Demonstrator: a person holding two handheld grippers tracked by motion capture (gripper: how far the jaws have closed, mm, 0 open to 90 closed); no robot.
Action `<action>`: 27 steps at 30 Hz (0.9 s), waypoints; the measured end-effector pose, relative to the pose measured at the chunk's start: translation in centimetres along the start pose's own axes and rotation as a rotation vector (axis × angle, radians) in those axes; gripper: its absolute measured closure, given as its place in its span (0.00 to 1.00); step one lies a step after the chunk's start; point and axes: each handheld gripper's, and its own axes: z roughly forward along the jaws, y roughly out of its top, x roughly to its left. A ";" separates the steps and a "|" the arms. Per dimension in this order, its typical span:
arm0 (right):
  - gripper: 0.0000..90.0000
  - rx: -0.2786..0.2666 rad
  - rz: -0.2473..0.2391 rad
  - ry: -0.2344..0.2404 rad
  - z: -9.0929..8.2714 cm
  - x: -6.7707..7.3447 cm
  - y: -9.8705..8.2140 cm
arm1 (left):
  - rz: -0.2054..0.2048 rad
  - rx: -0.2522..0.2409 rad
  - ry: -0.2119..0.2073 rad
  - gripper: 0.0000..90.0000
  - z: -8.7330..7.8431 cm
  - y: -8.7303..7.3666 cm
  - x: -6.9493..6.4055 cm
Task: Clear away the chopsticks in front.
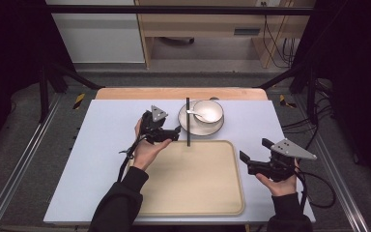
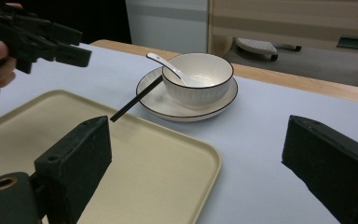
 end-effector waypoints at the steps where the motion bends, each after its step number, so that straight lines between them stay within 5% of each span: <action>1: 0.09 0.001 0.003 -0.002 0.0 0.0 0.0 | -0.001 0.006 -0.002 0.15 0.4 0.1 -0.1; 12: 0.09 -0.002 0.001 0.002 0.0 0.0 0.0 | 0.007 0.035 -0.022 0.22 3.6 1.4 -0.8; 27: 0.09 0.005 0.002 0.007 0.2 -0.1 -0.1 | 0.017 0.122 -0.003 0.40 7.8 1.1 -0.4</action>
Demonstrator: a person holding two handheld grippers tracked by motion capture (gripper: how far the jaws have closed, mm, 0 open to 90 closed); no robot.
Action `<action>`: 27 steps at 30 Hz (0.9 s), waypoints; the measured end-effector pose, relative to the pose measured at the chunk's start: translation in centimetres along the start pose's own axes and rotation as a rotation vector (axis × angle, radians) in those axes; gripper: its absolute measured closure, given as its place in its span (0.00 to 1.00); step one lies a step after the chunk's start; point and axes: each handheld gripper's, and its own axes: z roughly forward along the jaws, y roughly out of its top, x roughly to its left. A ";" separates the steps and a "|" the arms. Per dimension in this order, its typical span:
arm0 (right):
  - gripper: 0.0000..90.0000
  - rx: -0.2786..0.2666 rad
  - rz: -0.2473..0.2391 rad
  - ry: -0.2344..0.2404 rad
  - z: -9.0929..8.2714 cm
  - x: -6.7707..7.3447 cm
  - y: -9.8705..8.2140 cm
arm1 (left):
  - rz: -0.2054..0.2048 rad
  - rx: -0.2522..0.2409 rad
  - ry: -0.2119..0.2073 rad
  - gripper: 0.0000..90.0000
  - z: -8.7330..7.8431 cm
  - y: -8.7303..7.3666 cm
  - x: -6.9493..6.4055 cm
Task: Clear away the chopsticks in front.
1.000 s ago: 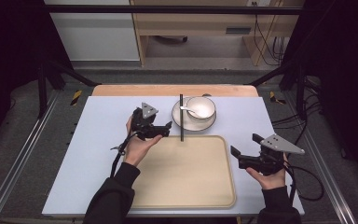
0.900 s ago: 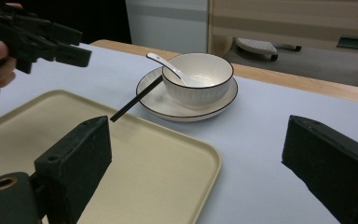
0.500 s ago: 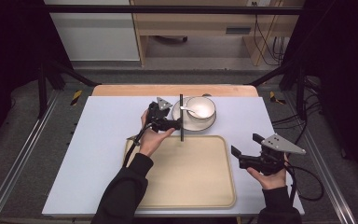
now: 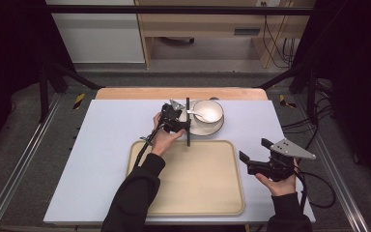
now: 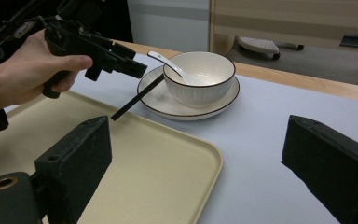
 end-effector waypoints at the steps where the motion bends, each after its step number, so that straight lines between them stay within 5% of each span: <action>1: 0.09 -0.001 0.003 0.001 0.0 0.0 0.0 | -0.002 0.002 0.001 0.40 0.2 0.0 0.0; 27: 0.10 0.008 0.001 0.005 0.2 0.0 -0.1 | -0.027 0.058 -0.065 0.80 2.7 -0.6 0.0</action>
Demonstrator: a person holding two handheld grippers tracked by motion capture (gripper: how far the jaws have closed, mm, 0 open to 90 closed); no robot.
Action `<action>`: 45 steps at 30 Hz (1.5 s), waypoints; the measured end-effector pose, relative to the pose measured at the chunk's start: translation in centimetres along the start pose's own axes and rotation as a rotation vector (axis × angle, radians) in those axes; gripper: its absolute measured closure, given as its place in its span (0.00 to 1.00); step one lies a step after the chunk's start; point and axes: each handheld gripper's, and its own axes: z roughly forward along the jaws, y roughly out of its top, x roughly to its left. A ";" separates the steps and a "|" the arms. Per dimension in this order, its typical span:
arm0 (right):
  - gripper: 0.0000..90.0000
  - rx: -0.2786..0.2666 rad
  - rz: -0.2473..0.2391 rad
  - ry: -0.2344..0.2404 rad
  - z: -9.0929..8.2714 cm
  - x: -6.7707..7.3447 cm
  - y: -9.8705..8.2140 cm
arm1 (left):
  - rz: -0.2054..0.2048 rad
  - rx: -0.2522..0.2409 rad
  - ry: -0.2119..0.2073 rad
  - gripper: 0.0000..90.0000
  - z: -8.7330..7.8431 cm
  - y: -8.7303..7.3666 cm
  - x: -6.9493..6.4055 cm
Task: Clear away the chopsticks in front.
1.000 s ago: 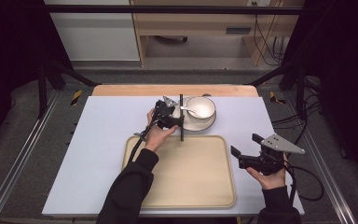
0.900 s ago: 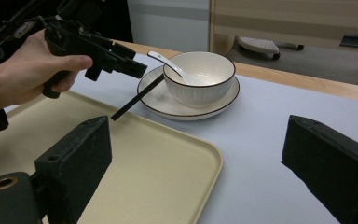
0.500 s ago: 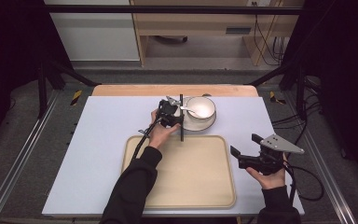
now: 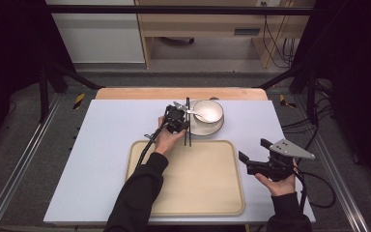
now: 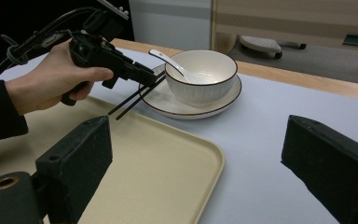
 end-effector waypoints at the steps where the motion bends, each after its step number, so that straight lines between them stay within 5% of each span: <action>1: 0.10 -0.001 0.000 0.001 0.0 0.0 0.0 | 0.007 0.003 -0.001 0.81 0.0 0.0 0.0; 21: 0.10 0.003 -0.006 -0.002 0.0 -0.1 -0.1 | -0.013 -0.019 0.031 0.83 0.5 0.3 0.6; 34: 0.10 0.001 0.000 0.002 0.0 -0.1 0.0 | -0.004 -0.002 0.108 0.93 0.8 0.1 0.2; 45: 0.10 0.001 -0.001 0.001 0.0 -0.1 -0.1 | -0.021 -0.010 0.099 0.95 0.4 0.0 0.4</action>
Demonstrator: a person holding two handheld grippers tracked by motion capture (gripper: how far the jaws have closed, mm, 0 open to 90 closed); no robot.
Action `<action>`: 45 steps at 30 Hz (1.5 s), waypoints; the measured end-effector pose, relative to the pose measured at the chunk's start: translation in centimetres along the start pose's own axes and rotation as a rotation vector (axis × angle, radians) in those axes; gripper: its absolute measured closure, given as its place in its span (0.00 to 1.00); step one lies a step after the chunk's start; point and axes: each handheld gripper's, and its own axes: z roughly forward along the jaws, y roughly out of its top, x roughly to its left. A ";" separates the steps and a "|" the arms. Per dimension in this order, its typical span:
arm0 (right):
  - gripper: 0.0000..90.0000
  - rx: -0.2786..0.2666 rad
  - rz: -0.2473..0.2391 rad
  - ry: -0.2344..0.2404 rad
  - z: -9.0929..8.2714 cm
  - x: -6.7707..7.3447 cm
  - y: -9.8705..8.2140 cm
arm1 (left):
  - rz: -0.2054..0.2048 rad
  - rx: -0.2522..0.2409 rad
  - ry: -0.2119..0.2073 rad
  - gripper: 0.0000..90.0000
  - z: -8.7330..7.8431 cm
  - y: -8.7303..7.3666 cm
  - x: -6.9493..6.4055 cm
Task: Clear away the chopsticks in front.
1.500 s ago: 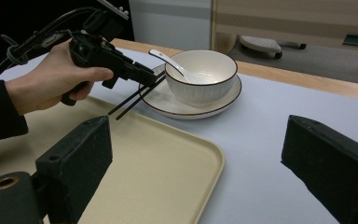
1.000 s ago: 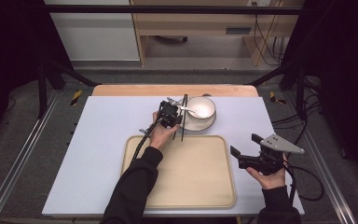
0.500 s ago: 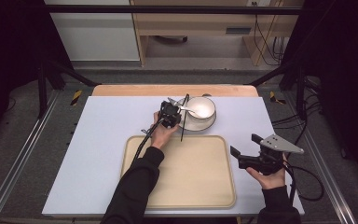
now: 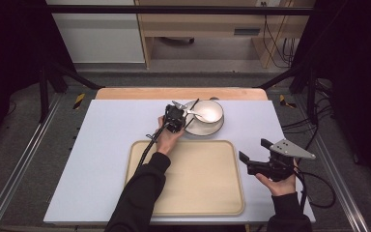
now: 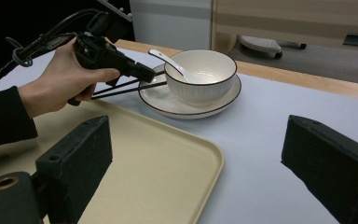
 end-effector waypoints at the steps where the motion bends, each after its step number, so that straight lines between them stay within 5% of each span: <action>1: 0.10 0.001 0.001 0.000 0.0 0.0 0.0 | 0.003 0.001 0.000 0.95 -0.1 0.0 0.0; 13: 0.10 -0.006 0.004 -0.004 -0.1 -0.1 -0.1 | -0.043 -0.020 0.036 0.95 -3.4 -0.9 1.7; 24: 0.09 -0.007 0.012 -0.007 -0.1 -0.1 -0.1 | -0.152 -0.077 0.069 0.95 -8.7 -3.8 2.9; 45: 0.09 -0.011 0.007 -0.005 -0.2 0.0 -0.2 | -0.229 -0.229 0.148 0.95 -17.6 -11.0 -0.2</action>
